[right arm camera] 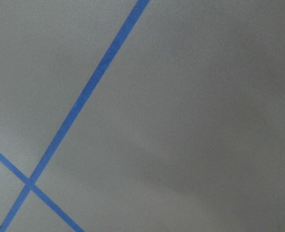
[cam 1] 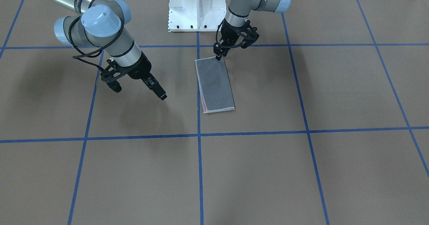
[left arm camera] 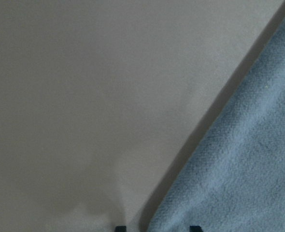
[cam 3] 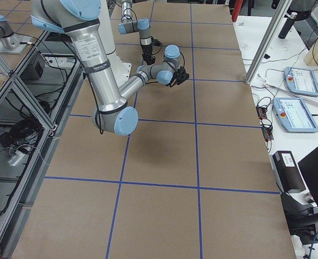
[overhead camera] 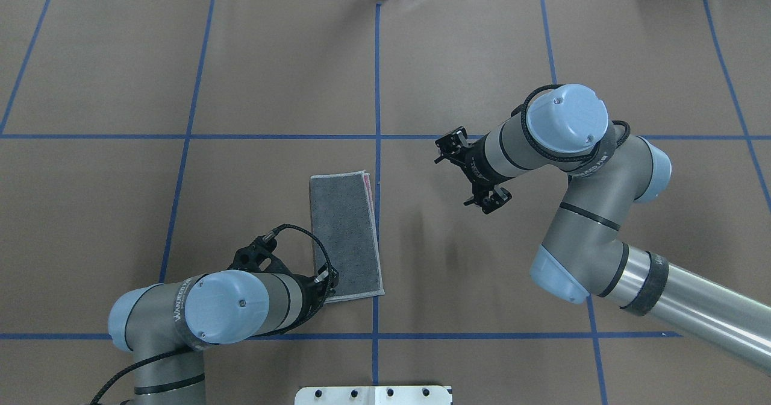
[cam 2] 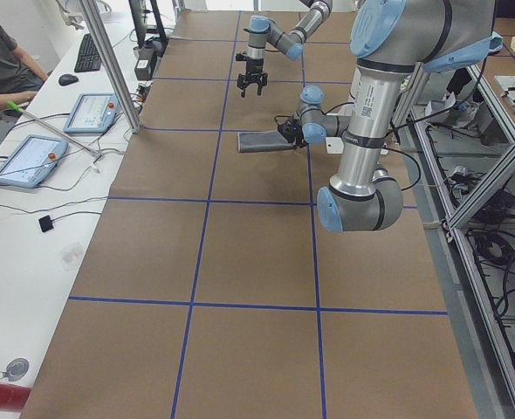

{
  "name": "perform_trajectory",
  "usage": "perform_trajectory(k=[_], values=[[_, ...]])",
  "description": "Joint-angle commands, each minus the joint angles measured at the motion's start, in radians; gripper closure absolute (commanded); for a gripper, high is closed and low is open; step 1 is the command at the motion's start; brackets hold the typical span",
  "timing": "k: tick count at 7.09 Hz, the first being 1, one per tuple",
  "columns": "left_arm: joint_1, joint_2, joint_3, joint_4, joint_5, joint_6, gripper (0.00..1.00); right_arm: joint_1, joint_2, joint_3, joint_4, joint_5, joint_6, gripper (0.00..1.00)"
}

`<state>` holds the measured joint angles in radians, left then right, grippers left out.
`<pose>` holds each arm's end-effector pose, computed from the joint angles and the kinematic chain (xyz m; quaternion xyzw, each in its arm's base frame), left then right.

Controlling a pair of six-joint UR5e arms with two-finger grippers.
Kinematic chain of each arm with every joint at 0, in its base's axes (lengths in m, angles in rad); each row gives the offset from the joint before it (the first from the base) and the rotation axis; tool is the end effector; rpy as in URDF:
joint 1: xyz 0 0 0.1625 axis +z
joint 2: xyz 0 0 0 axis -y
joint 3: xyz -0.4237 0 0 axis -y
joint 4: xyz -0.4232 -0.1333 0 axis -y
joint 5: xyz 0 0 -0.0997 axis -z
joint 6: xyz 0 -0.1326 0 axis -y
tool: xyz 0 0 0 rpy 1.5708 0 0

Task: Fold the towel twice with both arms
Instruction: 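Lower the left gripper and grasp the strip's end nearest the robot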

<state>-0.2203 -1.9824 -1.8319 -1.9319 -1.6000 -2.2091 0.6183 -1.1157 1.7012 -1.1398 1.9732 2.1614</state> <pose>0.6210 -0.2717 0.2692 -0.1149 0.4808 -0.3553 0.7934 -0.5193 -0.4693 0.2887 -0.1680 -0.4792 0.4064 0.7596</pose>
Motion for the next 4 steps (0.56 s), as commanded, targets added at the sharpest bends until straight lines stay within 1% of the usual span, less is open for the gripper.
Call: perform_trajectory(k=[1, 2, 4], values=[[-0.002, 0.0, -0.004, -0.001, 0.0, 0.002, 1.0, 0.0, -0.004, 0.0, 0.0, -0.001, 0.0, 0.0], [-0.005, -0.001, -0.012, 0.001, -0.001, 0.002, 1.0, -0.002, -0.007, 0.0, 0.0, -0.001, 0.0, 0.0], [-0.042, 0.008, -0.079, 0.007, -0.029, 0.008, 1.0, -0.003, -0.006, 0.0, 0.0, -0.007, 0.0, 0.0]])
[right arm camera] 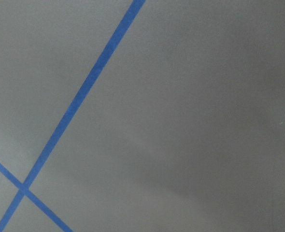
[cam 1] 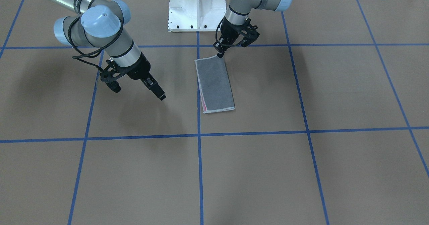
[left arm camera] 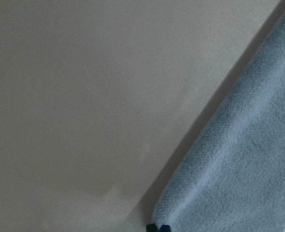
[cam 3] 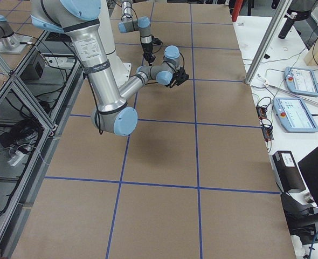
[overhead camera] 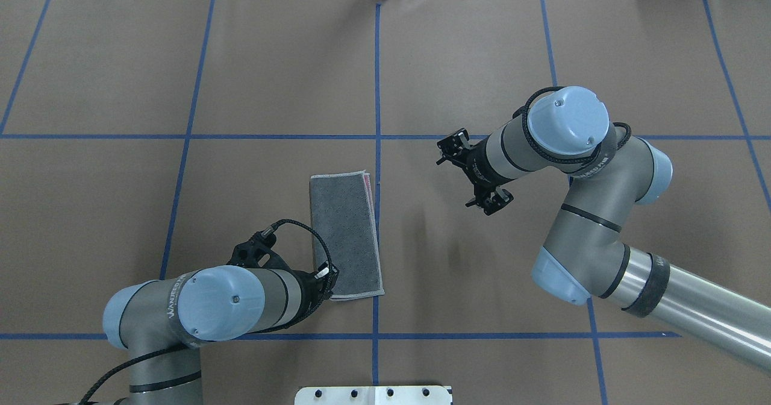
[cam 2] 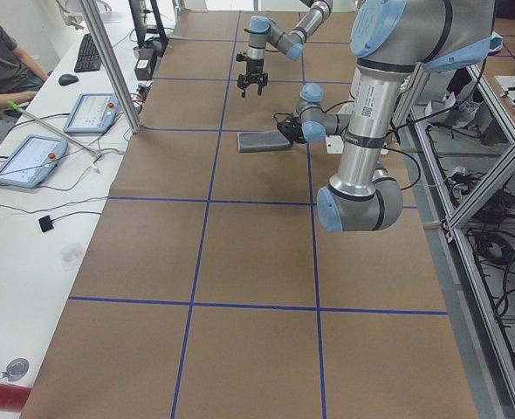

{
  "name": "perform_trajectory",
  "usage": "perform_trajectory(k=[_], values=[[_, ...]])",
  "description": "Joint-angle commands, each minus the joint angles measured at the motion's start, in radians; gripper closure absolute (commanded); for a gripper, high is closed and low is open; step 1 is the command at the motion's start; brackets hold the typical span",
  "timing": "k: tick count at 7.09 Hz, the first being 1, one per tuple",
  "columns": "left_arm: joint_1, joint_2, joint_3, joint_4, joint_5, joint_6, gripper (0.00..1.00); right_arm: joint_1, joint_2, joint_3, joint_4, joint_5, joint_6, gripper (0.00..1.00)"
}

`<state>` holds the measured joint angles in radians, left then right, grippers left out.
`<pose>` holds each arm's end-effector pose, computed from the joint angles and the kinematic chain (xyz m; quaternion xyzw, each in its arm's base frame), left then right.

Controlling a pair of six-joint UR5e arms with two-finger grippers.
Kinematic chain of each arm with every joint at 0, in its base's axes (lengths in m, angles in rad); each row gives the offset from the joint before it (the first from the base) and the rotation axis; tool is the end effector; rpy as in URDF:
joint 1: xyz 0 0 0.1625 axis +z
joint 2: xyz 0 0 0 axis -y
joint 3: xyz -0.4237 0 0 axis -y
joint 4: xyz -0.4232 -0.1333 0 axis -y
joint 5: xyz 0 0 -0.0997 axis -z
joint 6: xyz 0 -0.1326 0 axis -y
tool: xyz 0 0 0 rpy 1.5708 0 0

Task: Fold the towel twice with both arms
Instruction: 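Lower the left gripper and grasp the strip's end nearest the robot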

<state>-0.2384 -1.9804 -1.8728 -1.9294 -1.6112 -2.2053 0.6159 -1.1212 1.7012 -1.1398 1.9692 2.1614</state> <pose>0.6046 -0.2786 0.2509 -0.1173 0.4964 -0.3542 0.7838 -0.5197 -0.4681 0.2926 -0.1671 -0.4768 0.4076 0.7606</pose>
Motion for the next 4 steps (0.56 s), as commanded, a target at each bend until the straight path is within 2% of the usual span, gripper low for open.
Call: perform_trajectory(k=[1, 4], values=[[-0.048, 0.006, -0.036, 0.007, -0.042, 0.006, 1.0, -0.001, 0.0, -0.001, 0.0, -0.003, 0.0, 0.0], [-0.058, 0.011, -0.016, 0.009, -0.044, 0.035, 1.0, 0.001, 0.001, 0.002, 0.0, -0.003, 0.002, 0.0]])
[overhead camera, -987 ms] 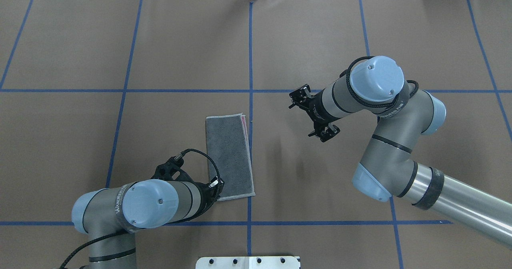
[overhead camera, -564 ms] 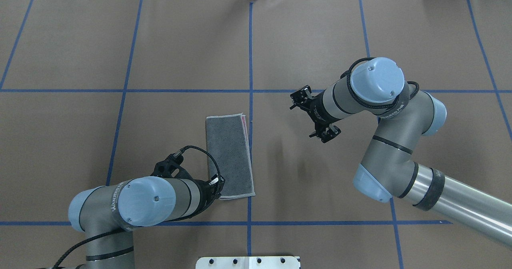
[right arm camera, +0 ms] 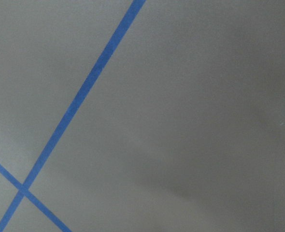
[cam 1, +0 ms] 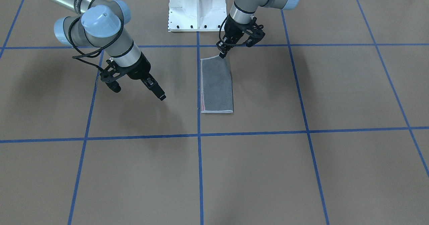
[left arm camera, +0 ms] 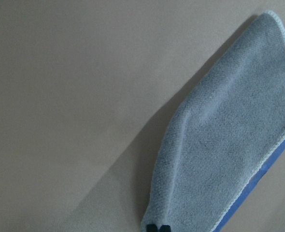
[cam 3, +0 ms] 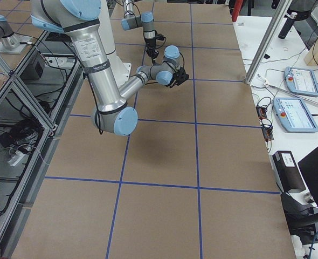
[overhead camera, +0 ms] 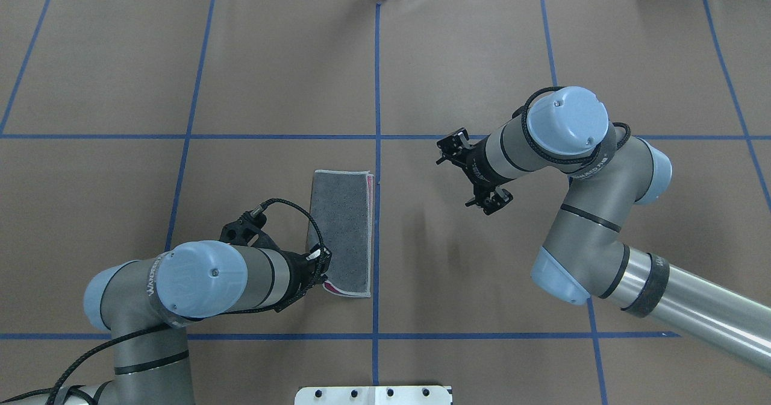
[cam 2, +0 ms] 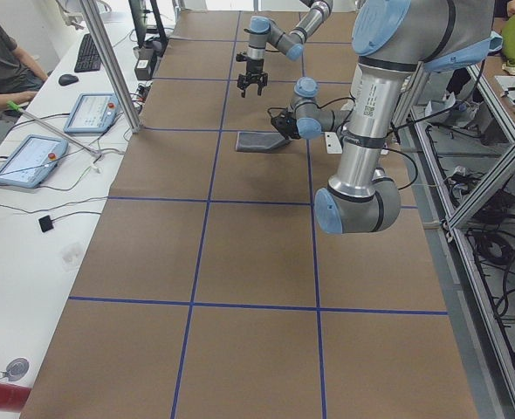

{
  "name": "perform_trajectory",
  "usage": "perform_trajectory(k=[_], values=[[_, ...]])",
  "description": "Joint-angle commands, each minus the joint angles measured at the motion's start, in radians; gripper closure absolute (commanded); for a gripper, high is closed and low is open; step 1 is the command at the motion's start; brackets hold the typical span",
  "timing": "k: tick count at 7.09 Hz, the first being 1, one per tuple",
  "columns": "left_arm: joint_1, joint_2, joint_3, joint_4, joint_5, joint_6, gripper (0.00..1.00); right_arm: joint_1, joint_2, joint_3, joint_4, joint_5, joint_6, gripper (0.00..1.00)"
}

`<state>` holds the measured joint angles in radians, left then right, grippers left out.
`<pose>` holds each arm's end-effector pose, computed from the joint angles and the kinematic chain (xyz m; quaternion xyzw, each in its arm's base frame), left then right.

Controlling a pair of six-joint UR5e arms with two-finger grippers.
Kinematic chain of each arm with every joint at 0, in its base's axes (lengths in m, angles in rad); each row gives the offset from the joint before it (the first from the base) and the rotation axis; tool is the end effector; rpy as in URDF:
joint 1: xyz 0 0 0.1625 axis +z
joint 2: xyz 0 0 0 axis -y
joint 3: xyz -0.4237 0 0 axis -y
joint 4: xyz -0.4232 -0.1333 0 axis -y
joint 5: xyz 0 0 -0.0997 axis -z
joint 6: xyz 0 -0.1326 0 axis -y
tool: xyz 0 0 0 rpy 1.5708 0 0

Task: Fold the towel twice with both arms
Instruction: 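Lower the left gripper and grasp the strip's end nearest the robot, then lift the strip end and fold it away from the robot onto itself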

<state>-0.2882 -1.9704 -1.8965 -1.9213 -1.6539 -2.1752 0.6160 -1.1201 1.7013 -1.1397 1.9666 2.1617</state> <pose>0.5838 -0.3006 0.2471 -0.1158 0.4999 -0.3512 0.7832 -0.5197 -0.4685 0.2918 -0.1660 -0.4775 0.4082 0.7602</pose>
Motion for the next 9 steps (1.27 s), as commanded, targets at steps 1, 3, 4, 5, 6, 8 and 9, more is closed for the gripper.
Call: perform_trajectory(k=[1, 3, 4, 5, 6, 8, 9], values=[[-0.029, -0.004, 0.01, 0.001, -0.003, 0.027, 1.0, 0.001, 0.0, 0.001, 0.0, 0.0, 0.001, 0.0], [-0.107, -0.01, 0.025, -0.001, -0.026, 0.038, 1.0, -0.001, 0.0, 0.0, 0.0, 0.0, 0.001, 0.0], [-0.139, -0.015, 0.037, -0.008, -0.049, 0.038, 1.0, -0.001, 0.0, -0.002, 0.0, 0.0, 0.001, 0.0], [-0.152, -0.034, 0.054, -0.01, -0.049, 0.037, 1.0, -0.001, 0.0, -0.002, 0.0, 0.0, 0.001, 0.0], [-0.154, -0.097, 0.106, -0.008, -0.047, 0.037, 1.0, -0.001, -0.001, -0.002, 0.0, 0.0, 0.001, 0.0], [-0.181, -0.154, 0.157, -0.007, -0.049, 0.038, 1.0, -0.001, -0.001, -0.009, 0.0, -0.002, 0.0, 0.0], [-0.212, -0.162, 0.171, -0.005, -0.05, 0.052, 1.0, -0.001, -0.001, -0.009, 0.0, -0.002, 0.001, 0.0]])
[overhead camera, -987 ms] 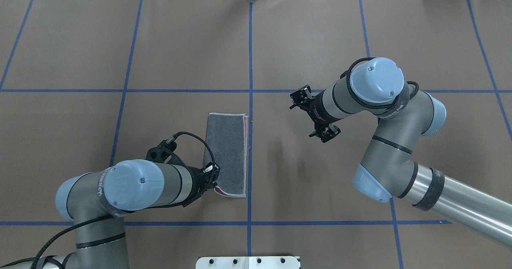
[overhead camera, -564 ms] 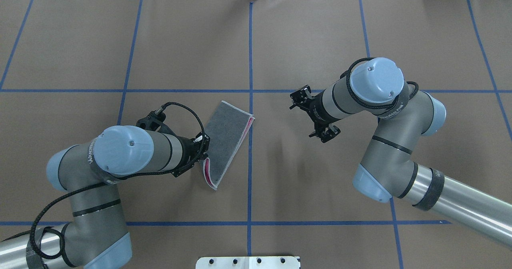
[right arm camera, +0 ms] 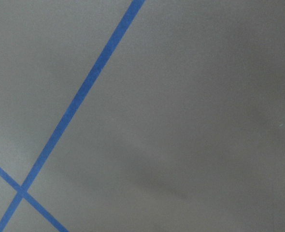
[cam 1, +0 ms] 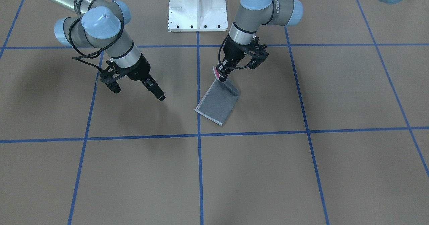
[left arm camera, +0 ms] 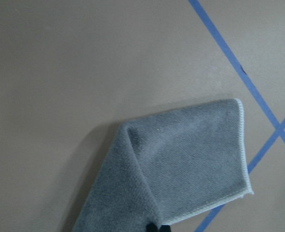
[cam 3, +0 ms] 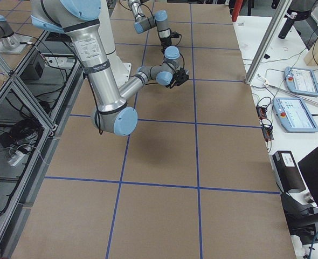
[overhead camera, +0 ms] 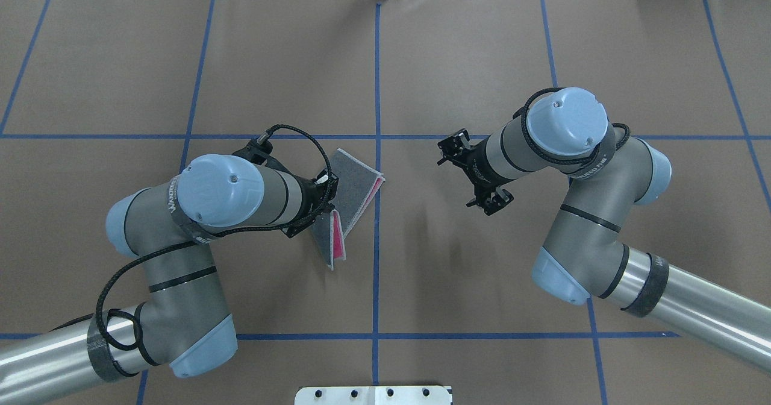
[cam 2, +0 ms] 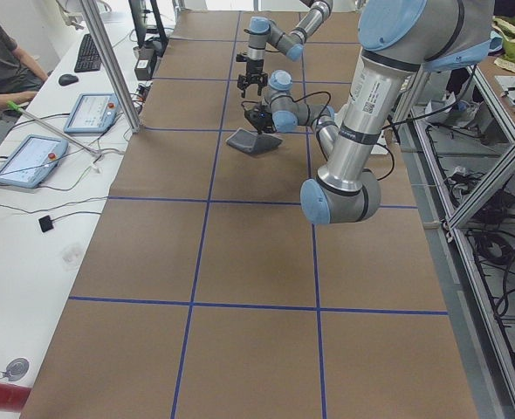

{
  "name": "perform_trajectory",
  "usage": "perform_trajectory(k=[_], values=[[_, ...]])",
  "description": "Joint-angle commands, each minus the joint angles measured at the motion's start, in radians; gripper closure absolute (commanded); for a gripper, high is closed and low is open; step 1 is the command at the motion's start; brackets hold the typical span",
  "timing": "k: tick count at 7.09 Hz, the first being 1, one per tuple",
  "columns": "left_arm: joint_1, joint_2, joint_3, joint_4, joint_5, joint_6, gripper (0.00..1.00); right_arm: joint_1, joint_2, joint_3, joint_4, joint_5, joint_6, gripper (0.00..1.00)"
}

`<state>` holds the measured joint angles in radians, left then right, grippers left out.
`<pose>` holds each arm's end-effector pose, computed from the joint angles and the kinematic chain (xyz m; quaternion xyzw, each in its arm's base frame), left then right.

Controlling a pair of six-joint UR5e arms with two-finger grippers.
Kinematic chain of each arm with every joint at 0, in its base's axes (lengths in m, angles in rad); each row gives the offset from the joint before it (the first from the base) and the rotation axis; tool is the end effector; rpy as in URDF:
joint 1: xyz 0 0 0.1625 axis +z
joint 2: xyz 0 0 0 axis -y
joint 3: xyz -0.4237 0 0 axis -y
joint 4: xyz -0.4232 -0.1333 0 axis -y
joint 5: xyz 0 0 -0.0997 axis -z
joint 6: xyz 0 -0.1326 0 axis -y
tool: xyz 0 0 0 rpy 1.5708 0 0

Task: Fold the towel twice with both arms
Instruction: 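Lift the strip end and fold it away from the robot onto itself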

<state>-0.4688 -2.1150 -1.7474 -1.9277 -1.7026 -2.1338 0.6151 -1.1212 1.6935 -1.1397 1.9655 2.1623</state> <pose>0.5724 -0.4198 0.2201 -0.0806 0.5088 -0.3931 0.7616 -0.5215 -0.4693 0.2966 -0.1663 -0.4736 0.4101 0.7615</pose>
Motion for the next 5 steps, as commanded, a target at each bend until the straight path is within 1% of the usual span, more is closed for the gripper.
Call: perform_trajectory(k=[1, 2, 3, 5], values=[[-0.06, -0.06, 0.079, 0.0, -0.002, 0.037, 1.0, 0.0, 0.0, -0.002, 0.0, -0.001, 0.001, 0.0], [-0.073, -0.13, 0.167, -0.002, -0.002, 0.037, 1.0, 0.0, 0.0, -0.003, 0.0, -0.001, -0.001, 0.0], [-0.076, -0.175, 0.216, -0.004, -0.002, 0.035, 1.0, 0.0, 0.0, -0.003, 0.0, -0.001, 0.001, 0.0], [-0.086, -0.227, 0.256, -0.005, -0.002, 0.034, 1.0, 0.0, 0.0, -0.003, 0.0, -0.001, 0.001, 0.0]])
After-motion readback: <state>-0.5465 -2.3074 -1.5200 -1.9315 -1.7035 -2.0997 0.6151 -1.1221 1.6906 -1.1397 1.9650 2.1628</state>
